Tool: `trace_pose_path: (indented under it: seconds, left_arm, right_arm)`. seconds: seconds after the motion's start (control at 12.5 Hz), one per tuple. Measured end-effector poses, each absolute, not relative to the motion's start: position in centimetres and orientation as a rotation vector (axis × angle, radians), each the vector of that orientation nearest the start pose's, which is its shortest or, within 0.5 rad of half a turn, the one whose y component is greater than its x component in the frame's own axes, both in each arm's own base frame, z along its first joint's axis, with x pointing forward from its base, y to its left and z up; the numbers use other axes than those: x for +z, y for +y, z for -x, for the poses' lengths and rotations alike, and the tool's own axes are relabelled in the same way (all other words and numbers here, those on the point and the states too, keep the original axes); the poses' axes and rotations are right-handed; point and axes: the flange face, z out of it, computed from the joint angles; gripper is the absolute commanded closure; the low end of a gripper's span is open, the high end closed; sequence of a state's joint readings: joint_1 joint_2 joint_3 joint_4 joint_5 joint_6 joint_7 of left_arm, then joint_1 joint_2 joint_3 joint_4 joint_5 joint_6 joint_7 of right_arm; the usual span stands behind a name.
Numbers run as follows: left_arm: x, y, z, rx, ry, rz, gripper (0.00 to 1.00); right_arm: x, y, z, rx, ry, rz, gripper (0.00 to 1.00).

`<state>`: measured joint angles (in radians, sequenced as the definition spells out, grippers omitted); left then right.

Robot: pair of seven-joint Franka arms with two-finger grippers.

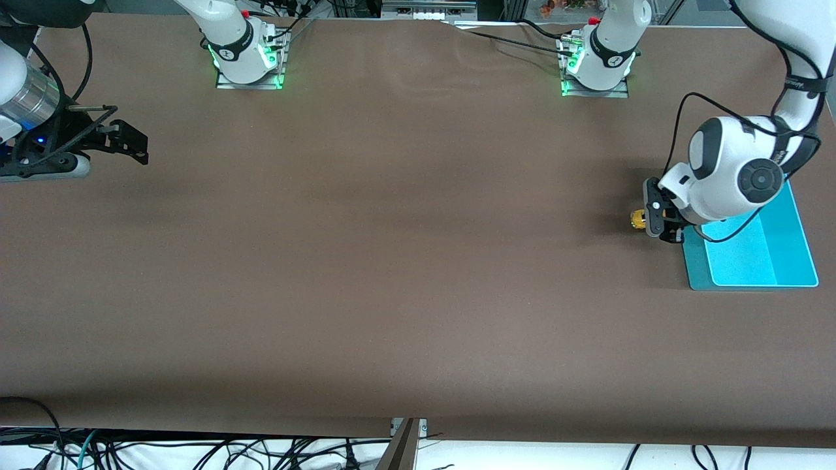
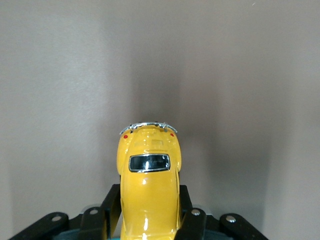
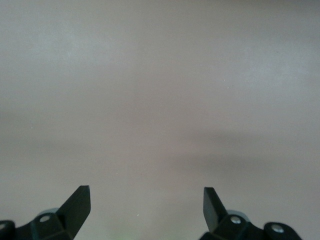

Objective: Wind and store yellow beetle car
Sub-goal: 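Lift the car with the left gripper and carry it over the bin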

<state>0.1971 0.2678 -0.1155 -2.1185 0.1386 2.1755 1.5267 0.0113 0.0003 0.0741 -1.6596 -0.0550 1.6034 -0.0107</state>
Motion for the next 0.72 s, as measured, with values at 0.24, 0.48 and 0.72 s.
trace_pose_path:
  seconds: [0.24, 0.48, 0.72]
  left_arm:
    - [32.3, 6.5, -56.7, 0.451, 2.206, 2.401, 0.85]
    - [35.6, 13.1, -57.1, 0.454, 2.119, 2.492, 0.85]
    - [34.1, 20.2, -55.9, 0.476, 2.133, 2.513, 0.84]
  right_arm:
    - [58.5, 4.2, -55.3, 0.089, -0.156, 3.193, 0.00]
    - [58.6, 4.3, -55.3, 0.087, -0.155, 3.186, 0.00]
    - [58.8, 4.3, -55.3, 0.083, -0.155, 3.183, 0.00]
